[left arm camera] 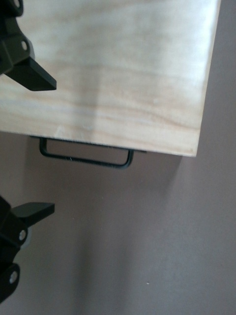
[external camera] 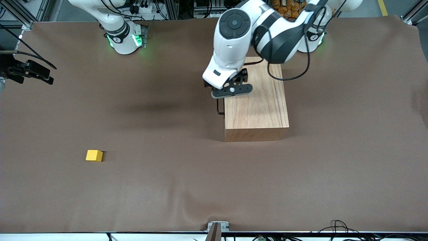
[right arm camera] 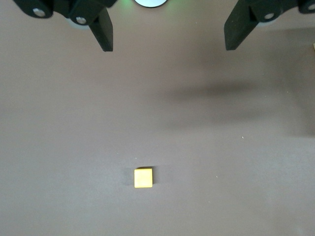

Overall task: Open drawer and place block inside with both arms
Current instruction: 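Move the left gripper to the black drawer handle of the box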

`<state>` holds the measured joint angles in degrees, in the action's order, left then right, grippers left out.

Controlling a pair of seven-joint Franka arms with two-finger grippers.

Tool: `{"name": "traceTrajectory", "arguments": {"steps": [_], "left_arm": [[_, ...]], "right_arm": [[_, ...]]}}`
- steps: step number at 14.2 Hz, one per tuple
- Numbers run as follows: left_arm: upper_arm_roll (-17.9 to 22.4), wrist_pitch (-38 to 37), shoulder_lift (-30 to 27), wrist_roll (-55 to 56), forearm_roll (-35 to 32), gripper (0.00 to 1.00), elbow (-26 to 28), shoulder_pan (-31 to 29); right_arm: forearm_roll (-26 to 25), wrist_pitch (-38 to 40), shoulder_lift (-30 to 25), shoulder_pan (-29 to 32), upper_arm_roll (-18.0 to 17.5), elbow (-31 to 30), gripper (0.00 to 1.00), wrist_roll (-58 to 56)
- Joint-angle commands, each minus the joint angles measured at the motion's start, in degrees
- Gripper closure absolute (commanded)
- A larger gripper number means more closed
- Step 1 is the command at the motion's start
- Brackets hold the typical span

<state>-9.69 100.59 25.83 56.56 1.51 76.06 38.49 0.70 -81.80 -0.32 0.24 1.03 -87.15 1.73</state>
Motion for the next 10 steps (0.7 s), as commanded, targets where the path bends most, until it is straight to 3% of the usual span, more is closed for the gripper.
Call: {"name": "traceTrajectory", "arguments": {"steps": [1,6,10], "left_arm": [[0.81,3.63,4.39,3.55,-2.65,0.0,-2.67,2.36],[8.26,6.63,8.17,6.1,-3.53,0.0,-2.76,10.44],[9.33,6.64,10.46,7.42,-3.88,0.0,-2.85,13.88]], "right_arm": [[-1.05,-0.82,-0.3,-0.07,-0.42,-0.65,0.0,0.73],[-0.96,-1.78,-0.56,-0.07,-0.59,-0.56,0.0,0.65],[-0.52,-2.4,-1.0,-0.51,-0.86,-0.65,0.0,0.65]]}}
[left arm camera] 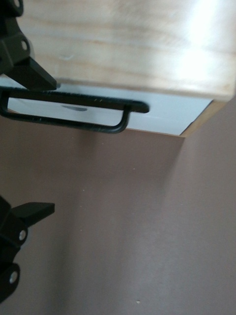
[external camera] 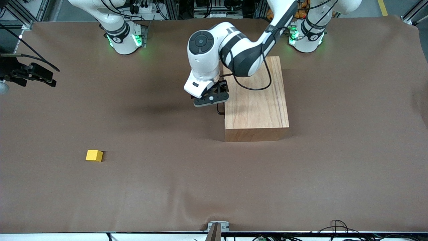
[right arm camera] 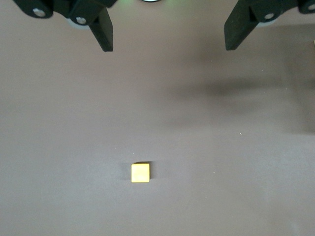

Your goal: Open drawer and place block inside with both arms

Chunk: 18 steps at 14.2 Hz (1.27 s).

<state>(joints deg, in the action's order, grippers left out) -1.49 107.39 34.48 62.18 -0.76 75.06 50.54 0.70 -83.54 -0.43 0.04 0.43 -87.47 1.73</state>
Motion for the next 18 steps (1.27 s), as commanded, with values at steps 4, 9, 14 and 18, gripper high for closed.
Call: {"name": "traceTrajectory", "arguments": {"steps": [4,9,14,18], "left_arm": [[2.45,-0.34,3.04,1.81,-1.96,0.0,-1.84,3.68],[3.95,-0.87,4.63,1.63,-5.04,0.0,-1.67,5.98],[3.78,-1.13,5.68,1.37,-6.97,0.0,-1.49,6.77],[3.69,-1.92,6.3,1.02,-7.24,0.0,-1.4,6.77]], "right_arm": [[-0.44,-1.1,-0.8,-0.91,-0.25,-1.91,0.0,0.65],[-0.44,-0.67,-1.15,-0.57,-0.07,-2.35,0.0,0.65],[-0.35,-1.89,-2.73,-0.48,0.1,-3.59,0.0,0.73],[0.09,-1.89,-4.23,-0.57,0.19,-5.25,0.0,0.73]]}}
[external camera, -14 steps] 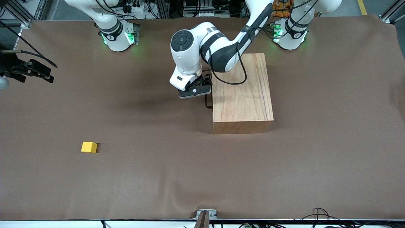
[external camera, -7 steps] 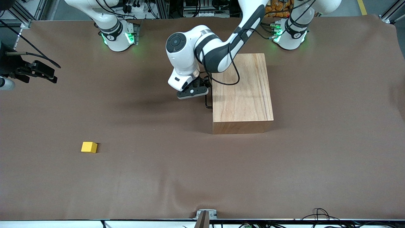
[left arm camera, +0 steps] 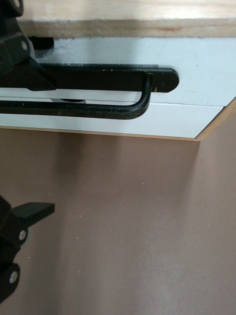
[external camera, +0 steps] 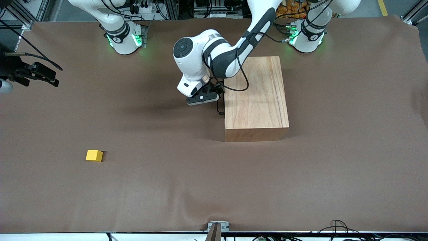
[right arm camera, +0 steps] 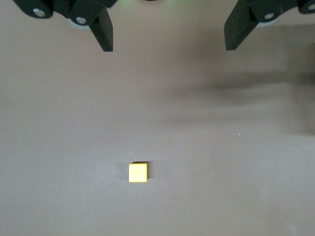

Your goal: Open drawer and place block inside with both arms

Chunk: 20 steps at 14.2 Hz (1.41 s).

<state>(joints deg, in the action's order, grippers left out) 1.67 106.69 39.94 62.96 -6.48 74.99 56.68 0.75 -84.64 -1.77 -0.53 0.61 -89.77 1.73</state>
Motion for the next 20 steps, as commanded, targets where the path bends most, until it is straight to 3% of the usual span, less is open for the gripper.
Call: {"name": "traceTrajectory", "arguments": {"steps": [1,20], "left_arm": [[0.53,-1.22,1.11,0.32,-1.43,0.0,-1.34,0.62],[0.27,8.27,2.6,1.03,-1.16,0.0,-1.69,2.29]], "right_arm": [[0.04,-0.79,-2.98,0.0,-0.08,-2.95,0.0,0.73],[-0.13,-2.2,-2.27,2.64,0.01,-2.86,0.0,-0.33]]}}
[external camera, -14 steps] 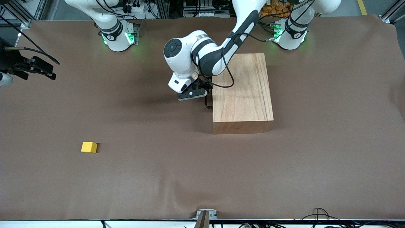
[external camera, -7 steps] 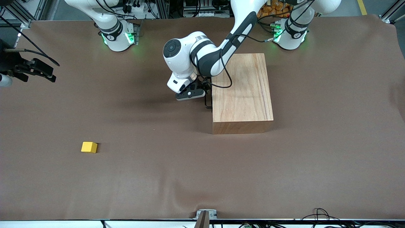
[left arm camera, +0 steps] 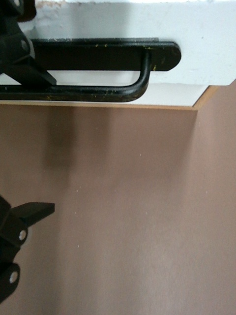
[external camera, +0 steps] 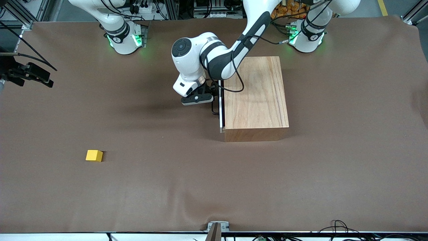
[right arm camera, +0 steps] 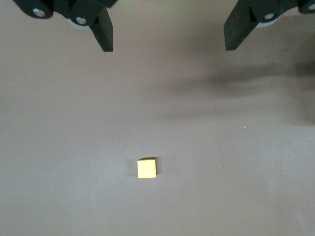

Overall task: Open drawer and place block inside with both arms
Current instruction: 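Pull the drawer open by its handle with the left gripper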

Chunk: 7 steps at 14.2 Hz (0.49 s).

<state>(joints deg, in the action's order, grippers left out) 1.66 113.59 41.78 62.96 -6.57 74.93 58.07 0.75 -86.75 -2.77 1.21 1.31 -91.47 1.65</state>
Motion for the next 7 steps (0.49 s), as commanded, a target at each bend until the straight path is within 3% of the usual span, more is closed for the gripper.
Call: {"name": "traceTrajectory", "arguments": {"steps": [1,7], "left_arm": [[0.19,2.5,0.85,0.94,-1.07,0.0,-1.54,0.9],[0.19,7.43,2.08,1.55,-0.9,0.0,-1.72,2.39]], "right_arm": [[-0.14,0.95,-1.27,0.82,-0.69,-1.08,0.0,-0.25],[2.41,9.4,-0.48,0.29,-0.78,-1.25,0.0,-0.16]]}}
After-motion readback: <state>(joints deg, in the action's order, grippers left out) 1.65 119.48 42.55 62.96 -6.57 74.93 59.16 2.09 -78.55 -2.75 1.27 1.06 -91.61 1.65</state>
